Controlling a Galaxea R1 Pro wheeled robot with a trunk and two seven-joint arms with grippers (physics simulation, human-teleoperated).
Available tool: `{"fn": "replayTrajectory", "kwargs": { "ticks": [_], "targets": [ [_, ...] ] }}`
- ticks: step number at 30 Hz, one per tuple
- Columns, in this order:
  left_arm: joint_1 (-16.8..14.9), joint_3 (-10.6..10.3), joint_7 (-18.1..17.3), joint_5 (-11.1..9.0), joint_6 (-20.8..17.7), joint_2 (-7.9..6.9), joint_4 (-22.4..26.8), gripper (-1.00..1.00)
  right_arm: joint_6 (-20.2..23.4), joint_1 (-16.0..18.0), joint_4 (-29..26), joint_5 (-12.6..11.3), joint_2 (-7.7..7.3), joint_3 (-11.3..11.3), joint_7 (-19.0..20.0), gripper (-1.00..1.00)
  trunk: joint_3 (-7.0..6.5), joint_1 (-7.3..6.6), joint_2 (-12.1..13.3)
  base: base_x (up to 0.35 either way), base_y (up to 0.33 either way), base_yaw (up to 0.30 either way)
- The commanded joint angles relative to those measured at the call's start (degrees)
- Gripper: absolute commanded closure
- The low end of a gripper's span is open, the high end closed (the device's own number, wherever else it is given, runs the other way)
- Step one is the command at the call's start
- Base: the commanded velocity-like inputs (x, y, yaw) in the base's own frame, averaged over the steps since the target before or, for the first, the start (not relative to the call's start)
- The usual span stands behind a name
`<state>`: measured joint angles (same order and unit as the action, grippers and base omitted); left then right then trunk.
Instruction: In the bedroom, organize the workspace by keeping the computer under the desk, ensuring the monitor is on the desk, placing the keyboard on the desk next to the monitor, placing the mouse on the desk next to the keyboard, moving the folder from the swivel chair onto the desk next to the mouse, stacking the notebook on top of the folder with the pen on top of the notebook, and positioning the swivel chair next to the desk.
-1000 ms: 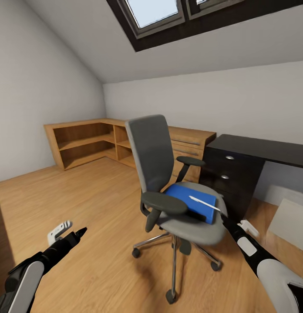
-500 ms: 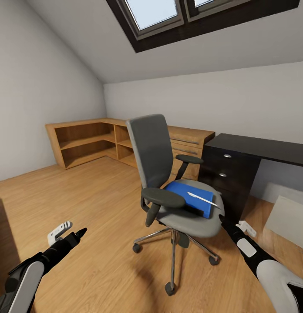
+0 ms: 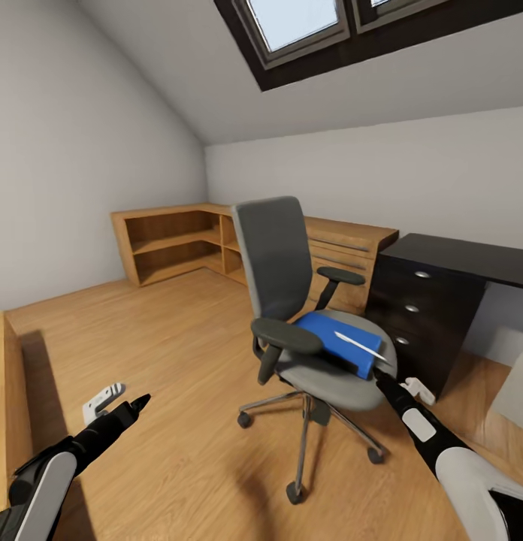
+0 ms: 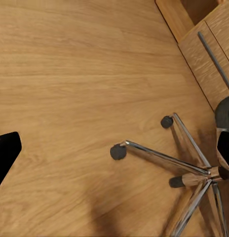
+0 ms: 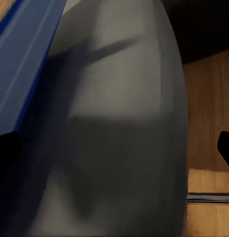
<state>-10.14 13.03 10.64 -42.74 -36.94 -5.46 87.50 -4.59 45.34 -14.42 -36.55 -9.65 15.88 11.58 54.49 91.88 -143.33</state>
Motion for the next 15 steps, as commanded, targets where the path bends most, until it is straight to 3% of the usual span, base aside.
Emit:
{"fn": "replayTrajectory", "kwargs": {
  "ticks": [1, 5, 6, 9, 11, 15],
  "targets": [
    [-0.1, 0.0, 0.5, -0.6, -0.2, 0.0, 0.0, -1.0, -0.2, 0.0, 4.8, -0.6, 0.1, -0.8, 0.5, -1.0, 0.08, 0.0, 0.0, 0.0, 0.0, 0.263],
    [-0.1, -0.4, 0.4, -0.6, -0.2, 0.01, 0.0, -1.0, -0.2, 0.0, 4.7, -0.4, 1.15, -0.8, 0.5, -1.0, 0.17, 0.0, 0.0, 0.0, 0.0, 0.263],
    [-0.1, -1.2, 0.4, -0.6, -0.2, -0.02, 0.0, -1.0, -0.2, 0.0, 4.7, -0.4, 1.3, -0.8, 0.5, -1.0, 0.19, 0.0, 0.0, 0.0, 0.0, 0.263],
    [-0.1, -6.4, 0.6, 0.0, -0.2, -0.24, 0.0, -1.0, -0.2, 0.0, 4.7, -0.4, 1.6, -0.8, 0.5, -1.0, 0.26, 0.0, 0.0, 0.0, 0.0, 0.263],
    [-0.1, -7.4, 0.6, 1.7, -0.2, -0.13, 0.0, -1.0, -0.2, 0.0, 4.8, -0.4, 1.66, -0.8, 0.5, -1.0, 0.3, 0.0, 0.0, 0.0, 0.0, 0.263],
    [-0.1, -8.8, 0.5, 2.8, -0.2, -0.08, 0.0, -1.0, -0.2, 0.0, 4.8, -0.4, 1.73, -0.8, 0.5, -1.0, 0.39, 0.0, 0.0, 0.044, 0.0, 0.263]
  ]
}}
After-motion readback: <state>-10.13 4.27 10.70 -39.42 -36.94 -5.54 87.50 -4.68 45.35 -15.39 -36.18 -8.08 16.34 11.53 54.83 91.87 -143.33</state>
